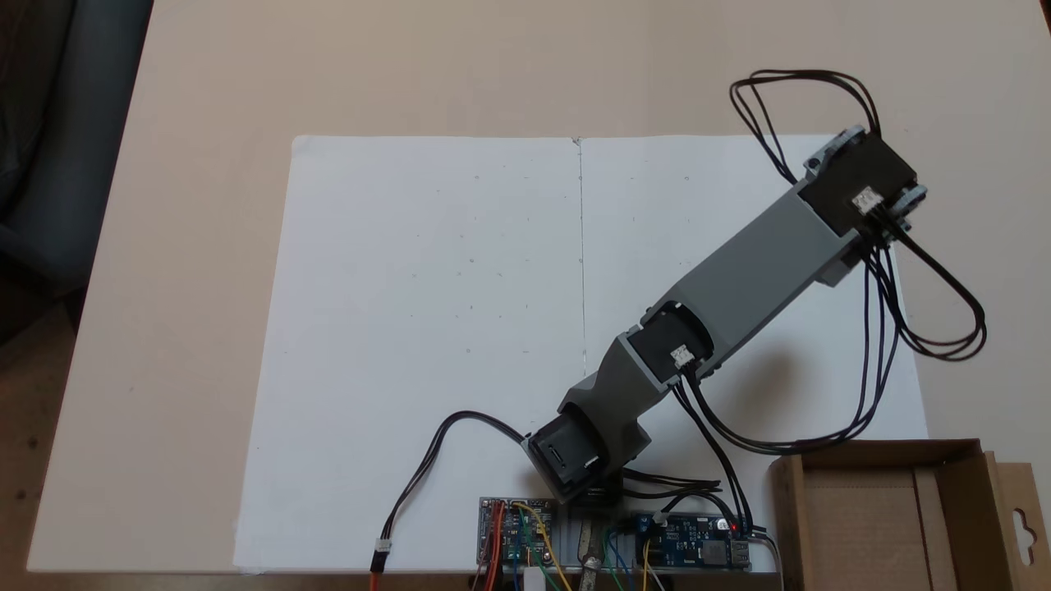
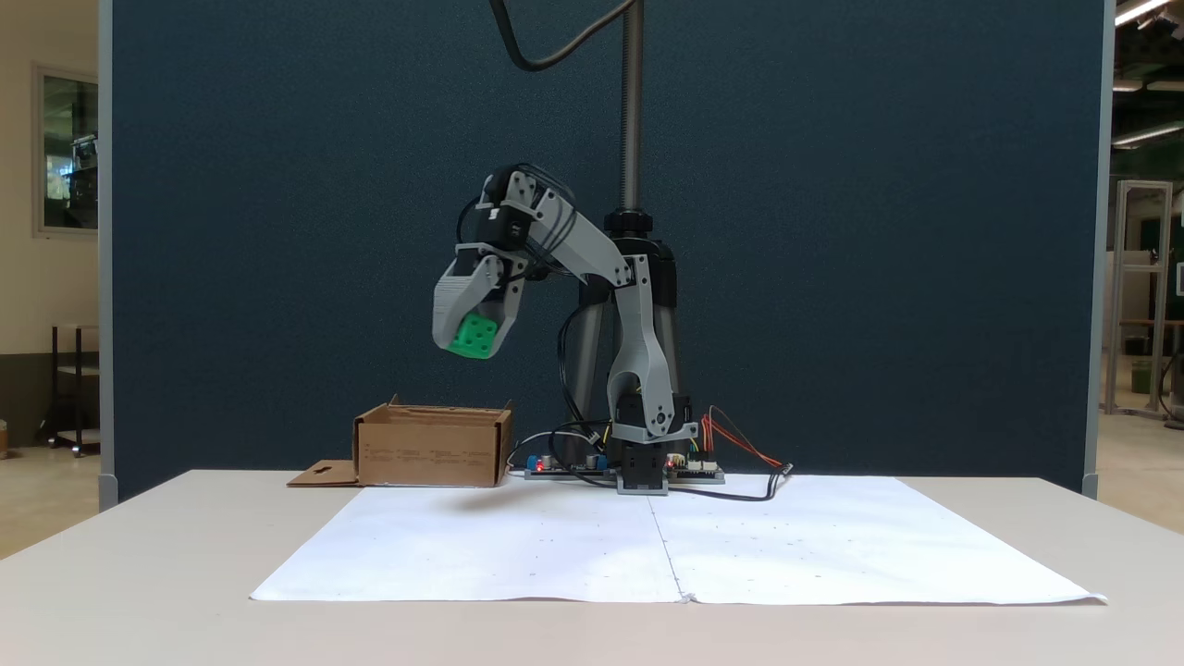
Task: Grasp a green dice and put it in the bin.
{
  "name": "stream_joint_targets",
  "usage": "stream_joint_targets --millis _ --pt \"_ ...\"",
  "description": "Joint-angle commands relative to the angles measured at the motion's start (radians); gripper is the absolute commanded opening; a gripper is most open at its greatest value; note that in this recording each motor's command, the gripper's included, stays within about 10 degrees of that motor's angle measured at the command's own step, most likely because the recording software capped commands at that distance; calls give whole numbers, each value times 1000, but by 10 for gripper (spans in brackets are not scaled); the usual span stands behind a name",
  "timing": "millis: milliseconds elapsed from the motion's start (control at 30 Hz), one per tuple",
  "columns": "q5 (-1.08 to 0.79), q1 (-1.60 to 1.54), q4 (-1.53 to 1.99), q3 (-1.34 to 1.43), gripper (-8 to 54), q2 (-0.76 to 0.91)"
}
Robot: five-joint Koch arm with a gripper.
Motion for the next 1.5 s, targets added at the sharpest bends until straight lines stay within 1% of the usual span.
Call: stream_joint_targets --millis 0,200,500,700,967,1233,1467 --pt "-94 67 92 -11 121 58" --pt "-130 258 38 29 121 78" --pt "-213 472 -213 238 121 127" --pt "-267 591 -288 262 121 127" --pt "-357 733 -376 376 121 127" --pt "-379 822 -598 555 121 127" --pt "-387 827 -598 592 121 127"
